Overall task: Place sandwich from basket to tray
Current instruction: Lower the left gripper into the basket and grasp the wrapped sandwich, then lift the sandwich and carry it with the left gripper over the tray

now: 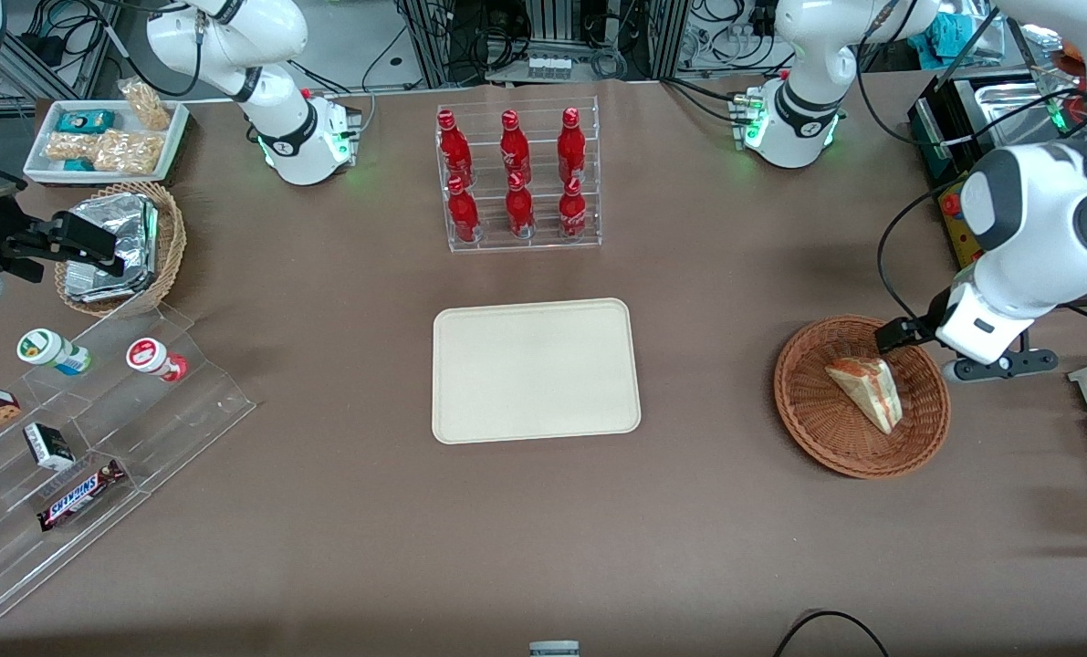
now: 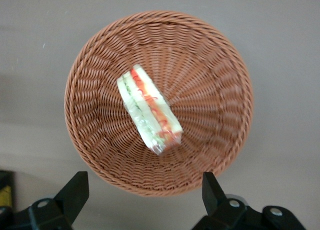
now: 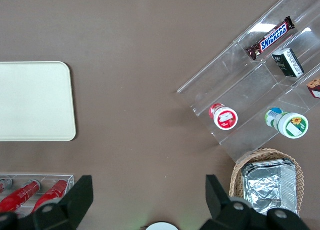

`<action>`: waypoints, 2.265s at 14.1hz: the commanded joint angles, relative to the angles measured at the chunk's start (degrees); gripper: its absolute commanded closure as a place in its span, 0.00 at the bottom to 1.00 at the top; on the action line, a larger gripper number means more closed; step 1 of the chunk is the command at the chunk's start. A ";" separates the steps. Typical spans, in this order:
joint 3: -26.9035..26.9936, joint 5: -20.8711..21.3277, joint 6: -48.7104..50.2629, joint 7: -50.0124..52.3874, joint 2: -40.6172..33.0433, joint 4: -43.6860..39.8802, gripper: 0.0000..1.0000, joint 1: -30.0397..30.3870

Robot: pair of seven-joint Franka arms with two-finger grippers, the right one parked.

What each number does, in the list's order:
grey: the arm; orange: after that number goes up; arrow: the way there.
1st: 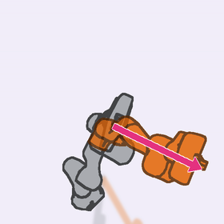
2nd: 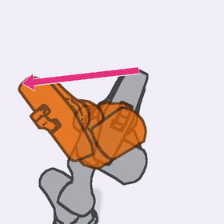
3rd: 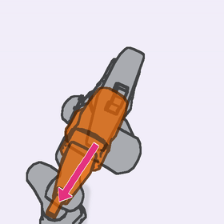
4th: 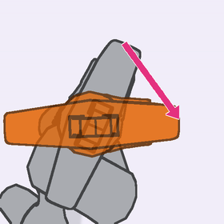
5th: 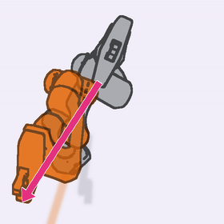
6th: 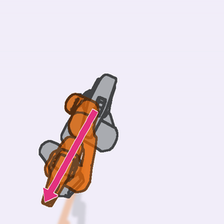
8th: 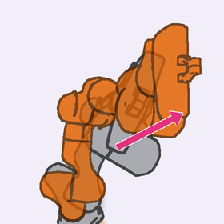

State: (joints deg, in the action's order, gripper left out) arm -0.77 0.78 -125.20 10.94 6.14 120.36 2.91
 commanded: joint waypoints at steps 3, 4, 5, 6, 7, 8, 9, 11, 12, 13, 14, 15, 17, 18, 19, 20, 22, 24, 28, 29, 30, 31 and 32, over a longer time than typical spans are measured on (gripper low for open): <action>-0.29 0.10 -7.05 21.90 5.10 0.05 0.00 -0.01; -0.29 0.01 -7.85 22.97 6.24 0.05 0.00 0.08; -0.29 -0.25 -7.95 23.76 7.30 0.05 0.00 0.17; -0.29 -0.25 -8.12 25.69 8.44 -0.12 0.00 0.25; -0.29 -0.25 -8.91 27.36 9.49 -0.21 0.00 0.52; -0.29 -0.25 -10.13 28.94 10.55 -0.12 0.00 0.78; -0.29 -0.25 -10.49 29.91 11.60 -0.21 0.01 0.87; -0.29 -0.17 -10.24 31.24 12.40 -0.21 0.42 0.78; -0.29 -0.17 -9.89 32.20 12.23 -0.21 0.73 0.78; -0.37 -0.08 -9.54 33.08 11.79 -0.38 0.86 0.69; -0.46 -0.08 -7.27 33.70 11.44 -1.08 0.89 0.35; -0.64 -0.08 -3.07 33.79 11.09 -3.00 0.92 0.17; -0.81 -0.16 3.80 33.88 10.56 -7.83 0.94 -1.40; -0.81 -0.17 6.09 33.18 10.38 -9.42 0.96 -2.81; -0.81 0.18 8.29 32.31 10.38 -11.09 0.98 -5.00; -0.81 0.71 9.88 28.47 10.73 -12.50 0.98 -7.54; -0.81 0.72 10.33 14.25 11.43 -14.35 0.98 -13.08; -0.81 0.10 10.16 17.51 13.45 -16.46 1.00 -19.05; -0.81 0.10 9.80 31.73 23.10 -27.77 1.00 -32.41; -0.81 0.01 9.80 35.34 25.39 -30.77 1.00 -35.14; -0.81 0.10 9.80 39.03 27.24 -33.32 1.00 -37.69; -0.81 0.10 9.72 42.63 28.74 -35.35 1.00 -40.24; -0.81 0.10 9.63 45.45 29.88 -36.93 1.00 -42.18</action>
State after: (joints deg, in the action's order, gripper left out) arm -2.63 0.80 -116.67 51.38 32.08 89.72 -35.84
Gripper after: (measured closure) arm 0.859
